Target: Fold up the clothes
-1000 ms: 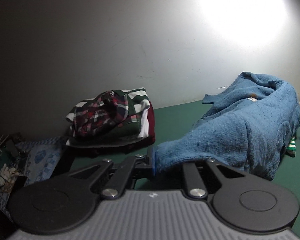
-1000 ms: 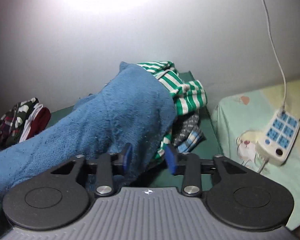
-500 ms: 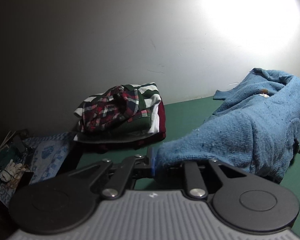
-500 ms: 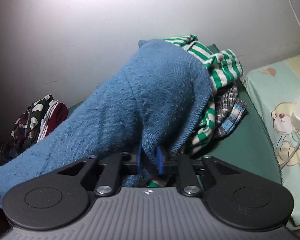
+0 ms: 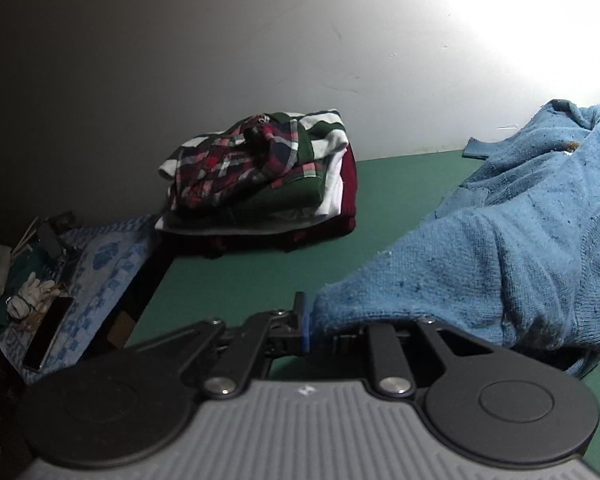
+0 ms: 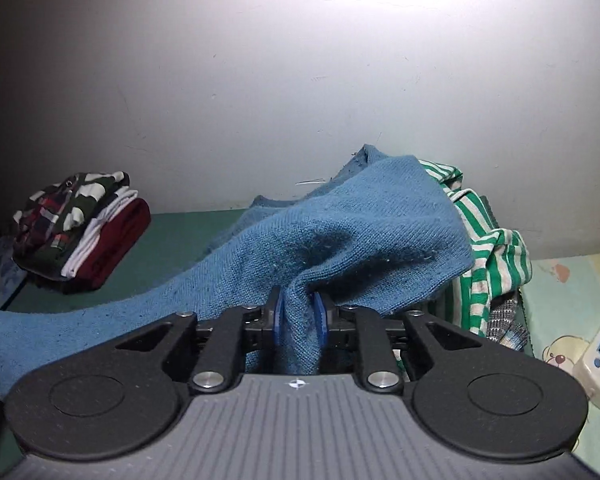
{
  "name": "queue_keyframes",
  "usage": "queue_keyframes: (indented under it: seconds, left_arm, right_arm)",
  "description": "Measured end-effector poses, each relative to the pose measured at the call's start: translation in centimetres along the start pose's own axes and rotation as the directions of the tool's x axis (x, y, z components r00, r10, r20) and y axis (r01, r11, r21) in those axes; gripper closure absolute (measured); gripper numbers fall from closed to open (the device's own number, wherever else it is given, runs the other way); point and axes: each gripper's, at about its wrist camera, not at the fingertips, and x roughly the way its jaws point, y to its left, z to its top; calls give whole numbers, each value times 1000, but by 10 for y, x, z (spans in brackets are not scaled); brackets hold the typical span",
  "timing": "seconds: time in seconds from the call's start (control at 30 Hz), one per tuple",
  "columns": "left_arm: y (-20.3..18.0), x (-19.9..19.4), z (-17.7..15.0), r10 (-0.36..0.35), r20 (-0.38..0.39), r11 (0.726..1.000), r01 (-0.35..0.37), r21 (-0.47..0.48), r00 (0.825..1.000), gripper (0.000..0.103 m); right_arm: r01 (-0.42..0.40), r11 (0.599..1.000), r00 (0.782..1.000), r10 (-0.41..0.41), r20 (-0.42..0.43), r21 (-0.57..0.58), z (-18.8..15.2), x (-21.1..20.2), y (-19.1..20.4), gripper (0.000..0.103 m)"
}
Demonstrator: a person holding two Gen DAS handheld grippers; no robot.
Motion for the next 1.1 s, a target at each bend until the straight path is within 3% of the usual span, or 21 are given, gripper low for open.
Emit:
queue_keyframes:
  seconds: [0.07, 0.17, 0.23, 0.4, 0.57, 0.63, 0.73, 0.9, 1.1]
  left_arm:
    - [1, 1, -3, 0, -3, 1000, 0, -3, 1000, 82]
    - [-1, 2, -7, 7, -1, 1000, -7, 5, 1000, 82]
    - [-5, 2, -8, 14, 3, 1000, -14, 14, 1000, 82]
    - [-11, 1, -6, 21, 9, 999, -21, 35, 1000, 82]
    - [-10, 1, -7, 22, 10, 999, -22, 47, 1000, 79]
    - [-11, 0, -10, 27, 12, 998, -28, 52, 1000, 77]
    - [-14, -2, -15, 30, 19, 998, -31, 61, 999, 77]
    - [-21, -6, -19, 32, 33, 995, -35, 89, 999, 77]
    - [-32, -8, -27, 27, 39, 990, -32, 138, 999, 71]
  right_arm:
    - [-20, 1000, 1000, 20, 4, 0, 1, -14, -3, 60]
    - [28, 999, 999, -29, 38, 19, 0, -49, -17, 49]
    - [66, 997, 997, -66, 29, 28, -1, -58, -27, 48]
    - [74, 989, 994, -62, -92, 130, -12, -39, -55, 47]
    - [10, 962, 994, 20, -109, 272, -16, -11, -63, 44]
    - [-28, 957, 995, 54, -85, 289, -13, -10, -62, 44]
    - [-100, 951, 994, 111, -20, 292, -6, -20, -54, 60]
    - [-71, 983, 997, 63, 55, 169, 2, -32, -33, 60]
    - [-62, 979, 998, 57, 30, 193, -7, -8, -33, 60]
